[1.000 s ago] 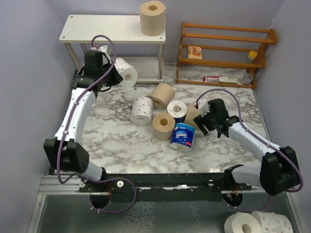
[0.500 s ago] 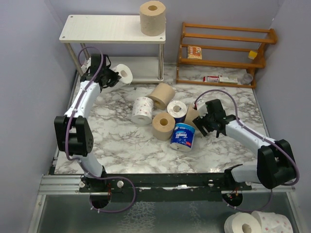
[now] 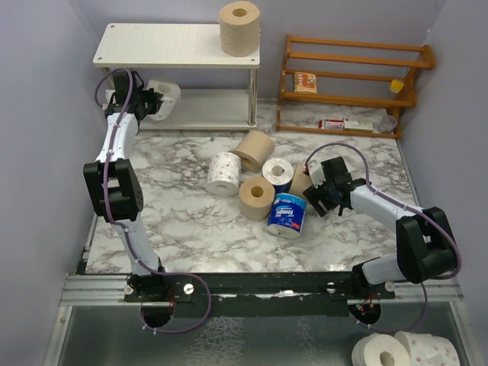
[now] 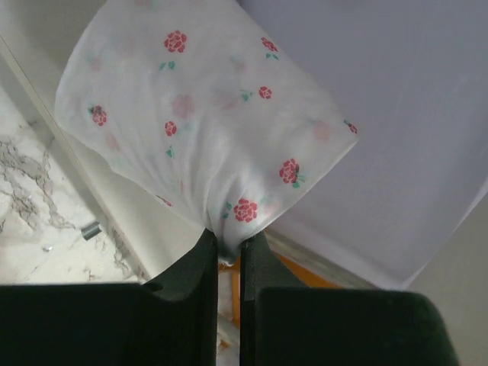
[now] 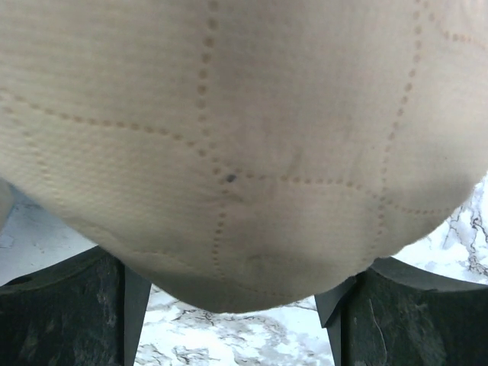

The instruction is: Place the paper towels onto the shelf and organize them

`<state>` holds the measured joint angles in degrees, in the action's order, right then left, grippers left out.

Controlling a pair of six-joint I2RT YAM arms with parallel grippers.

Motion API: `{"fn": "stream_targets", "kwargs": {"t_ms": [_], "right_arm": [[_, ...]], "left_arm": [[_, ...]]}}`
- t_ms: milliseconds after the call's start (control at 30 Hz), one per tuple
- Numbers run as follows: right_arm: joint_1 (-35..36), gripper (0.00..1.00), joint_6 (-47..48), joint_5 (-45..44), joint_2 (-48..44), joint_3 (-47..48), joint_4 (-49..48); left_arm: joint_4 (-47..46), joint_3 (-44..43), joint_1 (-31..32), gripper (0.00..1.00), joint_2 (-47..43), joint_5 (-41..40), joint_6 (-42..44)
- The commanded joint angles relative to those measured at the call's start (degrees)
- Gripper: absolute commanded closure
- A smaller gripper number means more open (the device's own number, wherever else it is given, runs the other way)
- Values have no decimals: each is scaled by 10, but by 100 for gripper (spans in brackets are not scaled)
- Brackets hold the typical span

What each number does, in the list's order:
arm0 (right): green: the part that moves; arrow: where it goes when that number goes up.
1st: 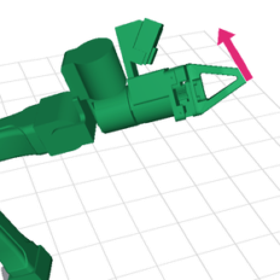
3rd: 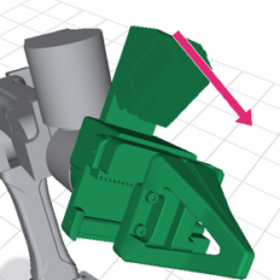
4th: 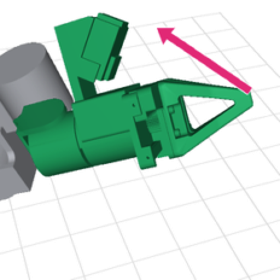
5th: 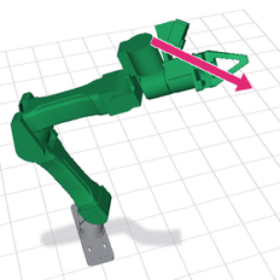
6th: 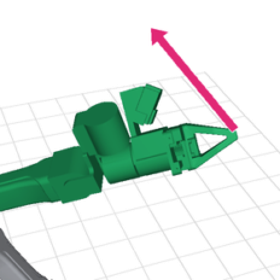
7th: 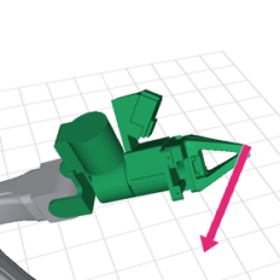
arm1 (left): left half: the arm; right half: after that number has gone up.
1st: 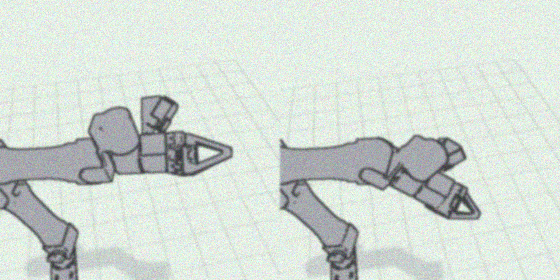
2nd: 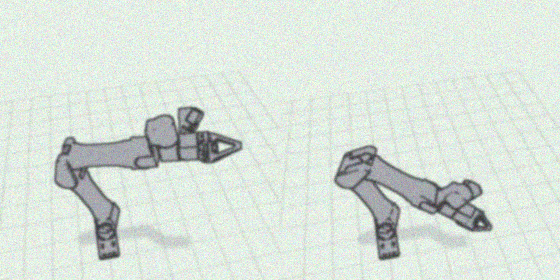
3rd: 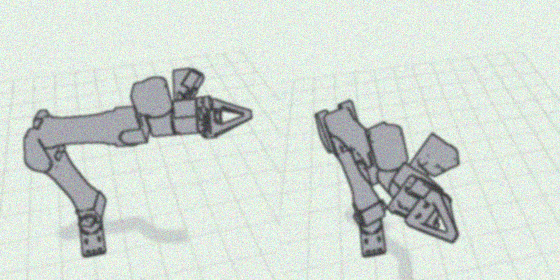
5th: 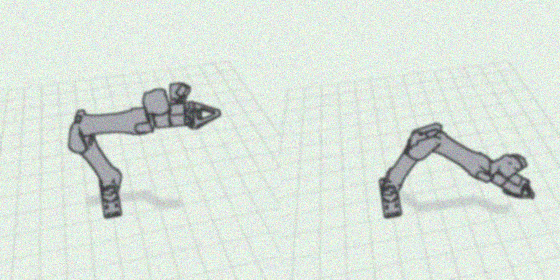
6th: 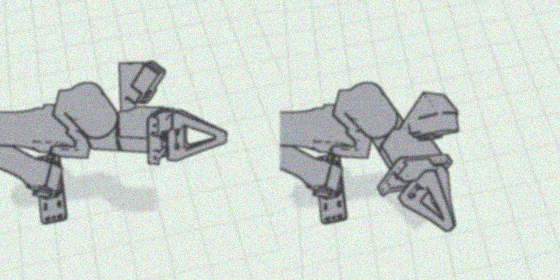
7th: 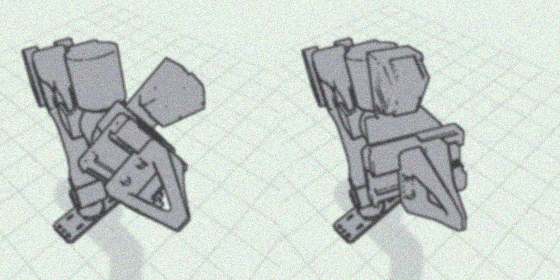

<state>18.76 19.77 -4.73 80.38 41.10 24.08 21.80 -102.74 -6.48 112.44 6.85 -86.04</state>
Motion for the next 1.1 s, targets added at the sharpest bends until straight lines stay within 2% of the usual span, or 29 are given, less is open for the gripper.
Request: {"fn": "stream_targets", "kwargs": {"t_ms": [0,433,667,700,767,833,900,1067], "right_arm": [[-7,24,-1,23,17,19,11],[-7,24,0,52,29,26,25],[-7,24,0,56,40,27,27],[-7,24,0,59,41,28,28],[-7,24,2,67,42,28,30],[-7,24,3,74,41,28,34],[-7,24,4,78,40,29,35],[-7,24,5,80,40,29,36]], "left_arm": [[-45,-17,-18,100,24,44,-98],[-109,-4,-55,100,67,80,-133],[-78,-6,-64,100,54,23,-117],[-71,-8,-64,88,53,19,-113],[-59,-12,-66,46,48,8,-103],[-59,-13,-65,22,42,5,-96],[-62,-14,-65,3,36,6,-91],[-52,-20,-64,1,15,-12,-59]]}}
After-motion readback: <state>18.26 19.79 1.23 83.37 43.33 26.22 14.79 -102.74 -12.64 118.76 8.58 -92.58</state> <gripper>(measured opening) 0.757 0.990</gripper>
